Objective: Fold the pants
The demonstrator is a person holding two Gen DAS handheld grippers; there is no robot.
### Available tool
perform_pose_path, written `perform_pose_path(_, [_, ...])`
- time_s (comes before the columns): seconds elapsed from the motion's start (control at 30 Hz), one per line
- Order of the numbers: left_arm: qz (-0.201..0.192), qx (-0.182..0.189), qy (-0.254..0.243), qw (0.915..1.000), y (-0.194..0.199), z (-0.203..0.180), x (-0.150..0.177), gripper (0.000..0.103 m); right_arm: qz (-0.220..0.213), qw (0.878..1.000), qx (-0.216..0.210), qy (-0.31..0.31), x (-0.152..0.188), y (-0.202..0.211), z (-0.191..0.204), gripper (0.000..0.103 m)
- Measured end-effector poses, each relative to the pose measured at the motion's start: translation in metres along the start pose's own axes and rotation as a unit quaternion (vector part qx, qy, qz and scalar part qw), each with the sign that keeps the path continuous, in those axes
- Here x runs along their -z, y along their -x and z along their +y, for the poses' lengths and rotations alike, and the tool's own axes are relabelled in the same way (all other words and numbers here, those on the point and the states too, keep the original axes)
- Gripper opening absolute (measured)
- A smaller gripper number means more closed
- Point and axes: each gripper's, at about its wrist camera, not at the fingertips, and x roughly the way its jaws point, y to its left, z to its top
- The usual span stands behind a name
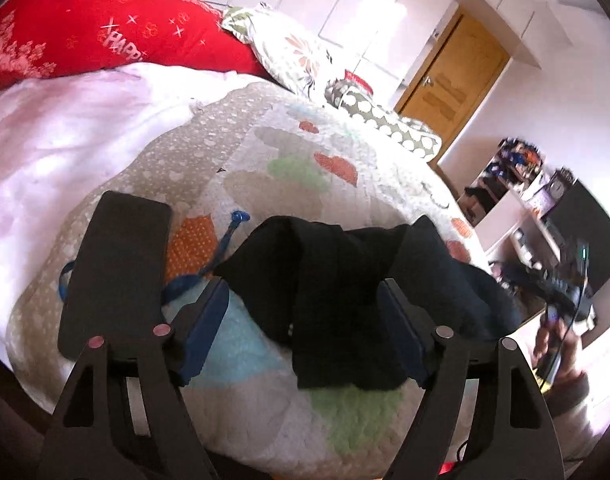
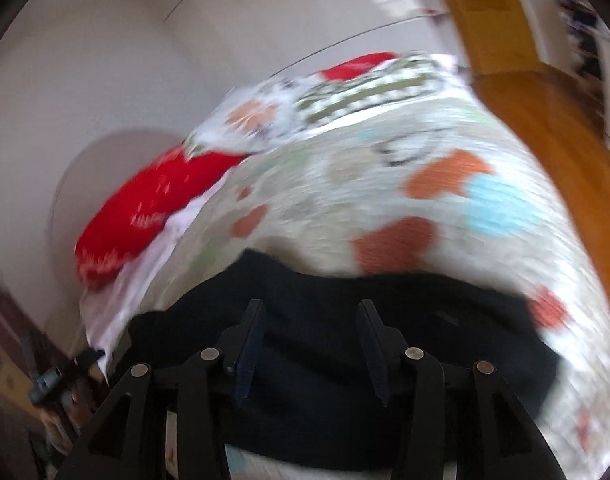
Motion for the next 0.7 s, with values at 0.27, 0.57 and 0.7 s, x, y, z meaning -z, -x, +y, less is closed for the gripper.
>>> perform_pose_path(0.27, [0.097,-0.004,-0.065,0.9932,-0.064,-0.025,-0.009,0.077,0.071,0.996,-0.018,0.058,-0.041,-0.111,0.037,0.048])
perform_pose_path(0.57, [0.131,0.015,-0.125,0.9834,-0.088,-0.049,-0.029,0.020,0.097,0.982,-0.152,0.059,-0.040,-0.139,0.042,0.019])
perform_pose_path(0.7, [0.099,0.033,-0.110,0.9885,-0.088,-0.042,-0.070,0.016,0.046,0.986,-0.153,0.043,-0.052,-0.113,0.038,0.011])
